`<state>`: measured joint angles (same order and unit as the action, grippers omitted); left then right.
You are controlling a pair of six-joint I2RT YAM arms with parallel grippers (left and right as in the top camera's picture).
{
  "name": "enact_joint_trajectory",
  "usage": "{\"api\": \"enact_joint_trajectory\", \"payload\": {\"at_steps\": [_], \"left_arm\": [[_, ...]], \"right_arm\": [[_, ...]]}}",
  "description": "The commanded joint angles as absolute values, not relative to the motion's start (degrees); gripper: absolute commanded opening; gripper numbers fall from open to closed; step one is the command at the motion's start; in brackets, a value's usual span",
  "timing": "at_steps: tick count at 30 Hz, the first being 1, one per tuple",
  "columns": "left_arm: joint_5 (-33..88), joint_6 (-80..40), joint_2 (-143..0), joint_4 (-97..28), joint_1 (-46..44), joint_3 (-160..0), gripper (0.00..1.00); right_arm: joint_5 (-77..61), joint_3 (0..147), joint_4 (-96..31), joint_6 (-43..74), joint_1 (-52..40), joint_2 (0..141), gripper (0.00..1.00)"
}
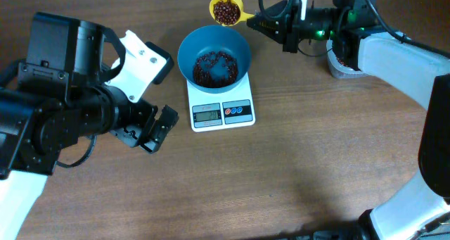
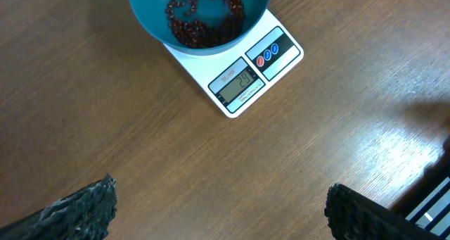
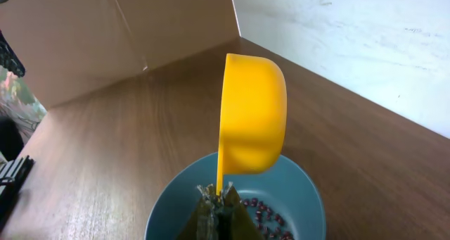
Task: Scoop item into bowl and weigh 50g on scale
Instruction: 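Tilt the scoop with the right gripper to pour beans into the bowl, then hold the scoop tilted over the bowl, shaking out beans gradually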
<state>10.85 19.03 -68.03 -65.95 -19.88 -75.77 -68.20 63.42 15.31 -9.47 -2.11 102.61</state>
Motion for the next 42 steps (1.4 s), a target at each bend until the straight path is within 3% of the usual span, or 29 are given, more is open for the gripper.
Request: {"api": "enact_joint_trajectory", "payload": {"at_steps": [1,23,35,42], "left_arm": [[10.7,18.5,-67.6,-65.8,-20.0,-76.7,0.99],[10.7,18.5,-67.6,-65.8,-20.1,-76.7,0.99],[10.7,18.5,-67.6,-65.8,-20.0,-76.7,0.99],[10.7,18.5,-67.6,-65.8,-20.0,-76.7,0.99]], "right_arm": [[-68.8,63.8,15.7,-10.7,-1.8,102.9,0.04],[-71.4,63.6,3.0,-10.4,-1.9,102.9,0.04],[-74.7,63.6,0.8,-36.2,-1.8,102.9,0.04],[-74.8,63.7,3.8,-37.7,-1.8,102.9,0.04]]}}
